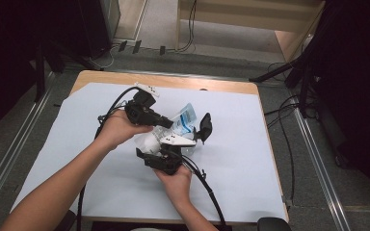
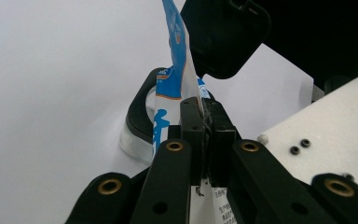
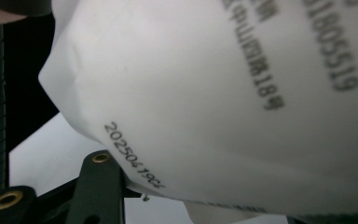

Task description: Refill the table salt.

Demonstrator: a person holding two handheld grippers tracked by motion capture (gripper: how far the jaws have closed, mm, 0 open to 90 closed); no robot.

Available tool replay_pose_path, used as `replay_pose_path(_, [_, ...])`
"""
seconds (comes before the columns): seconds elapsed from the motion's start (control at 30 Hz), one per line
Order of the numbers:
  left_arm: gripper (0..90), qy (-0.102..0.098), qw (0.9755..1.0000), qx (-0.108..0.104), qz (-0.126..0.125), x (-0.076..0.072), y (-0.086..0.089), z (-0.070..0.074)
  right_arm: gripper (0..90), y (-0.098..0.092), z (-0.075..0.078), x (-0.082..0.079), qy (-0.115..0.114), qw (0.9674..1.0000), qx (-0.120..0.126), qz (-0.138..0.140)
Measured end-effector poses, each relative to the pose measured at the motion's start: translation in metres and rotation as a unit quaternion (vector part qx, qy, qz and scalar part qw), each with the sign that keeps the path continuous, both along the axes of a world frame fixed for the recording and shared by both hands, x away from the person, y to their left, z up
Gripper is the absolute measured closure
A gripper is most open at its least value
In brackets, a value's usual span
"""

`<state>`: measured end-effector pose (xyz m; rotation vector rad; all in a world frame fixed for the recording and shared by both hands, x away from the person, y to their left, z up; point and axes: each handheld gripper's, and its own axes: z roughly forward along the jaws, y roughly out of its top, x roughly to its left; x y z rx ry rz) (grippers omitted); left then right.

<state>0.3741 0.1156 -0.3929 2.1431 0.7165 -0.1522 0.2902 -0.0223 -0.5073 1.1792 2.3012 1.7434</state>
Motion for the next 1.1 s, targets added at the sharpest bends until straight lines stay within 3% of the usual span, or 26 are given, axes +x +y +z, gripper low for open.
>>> replay_pose_path(0.37, [89.8,-0.003,0.9999,0.013,0.007,0.0009,-0.0055,-0.0001,48.0,0.0013,0.0020,0.0011,-0.010,0.9996,-0.020,0.014])
replay_pose_path(0.67, [89.3,-0.005,0.9998,0.013,0.011,0.0019,-0.0068,0.0010,49.4,-0.0002,0.0029,0.0037,0.010,0.9997,0.011,0.018])
replay_pose_path(1.1, [89.1,-0.005,0.9999,0.010,0.009,0.0015,-0.0059,0.0010,49.8,0.0005,0.0027,0.0028,0.006,0.9998,0.009,0.016])
